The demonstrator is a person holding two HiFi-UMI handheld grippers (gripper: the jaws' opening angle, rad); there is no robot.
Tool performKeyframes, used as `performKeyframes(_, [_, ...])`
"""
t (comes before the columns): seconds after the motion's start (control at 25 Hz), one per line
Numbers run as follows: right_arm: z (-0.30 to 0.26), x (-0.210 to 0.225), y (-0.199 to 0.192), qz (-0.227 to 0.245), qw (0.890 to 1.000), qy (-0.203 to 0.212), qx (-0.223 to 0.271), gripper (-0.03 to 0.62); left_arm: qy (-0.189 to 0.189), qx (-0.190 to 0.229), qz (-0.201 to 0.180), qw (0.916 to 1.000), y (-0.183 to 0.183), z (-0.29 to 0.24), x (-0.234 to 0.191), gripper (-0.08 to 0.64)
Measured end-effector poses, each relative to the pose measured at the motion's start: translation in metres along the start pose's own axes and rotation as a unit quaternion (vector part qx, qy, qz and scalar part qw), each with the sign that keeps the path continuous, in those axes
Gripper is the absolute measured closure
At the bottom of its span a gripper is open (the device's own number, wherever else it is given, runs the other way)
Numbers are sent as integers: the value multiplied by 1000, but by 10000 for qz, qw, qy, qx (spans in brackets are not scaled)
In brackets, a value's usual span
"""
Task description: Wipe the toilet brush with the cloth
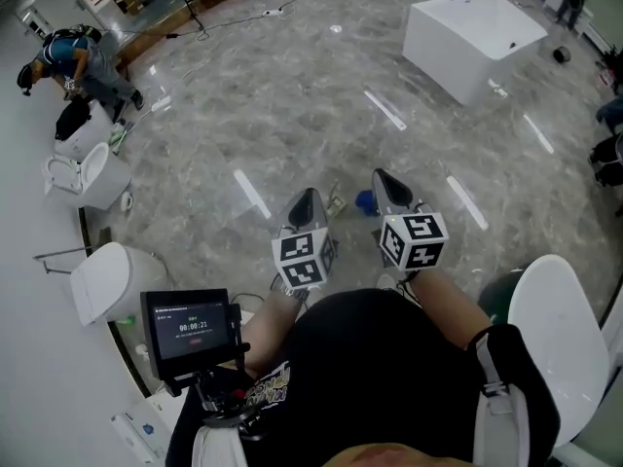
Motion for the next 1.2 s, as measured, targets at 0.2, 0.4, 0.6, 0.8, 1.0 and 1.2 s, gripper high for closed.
performKeyframes(0.2, [-2,-4,0,135,9999,73,-42,591,54,135,-85,9999,3,2,9,557])
performKeyframes(0.4, [2,-5,-13,156,9997,59,-203,591,18,41,104,9999,-3,1,12,557])
performKeyframes(0.6, [3,-11,-21,178,9995,59,-256,591,138,127,244,9995,7,2,-1,557])
performKeyframes(0.8, [3,-14,-27,197,9993,73,-309,591,180,246,163,9994,8,7,-3,557])
performKeyframes(1.0, [2,-16,-30,221,9992,125,-311,592,69,15,50,10000,-8,4,2,557])
performKeyframes(1.2, [1,-18,-30,219,9993,167,-263,592,47,36,-66,10000,-9,5,4,557])
Point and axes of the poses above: the fingertips, and each gripper's own axes: z backward along the fingers, x to its right, y out of its top, the point moved 10 cm from there along z, backward along the fingers, and after that the axes turned 14 degrees about -x, right-handed, at the moved point
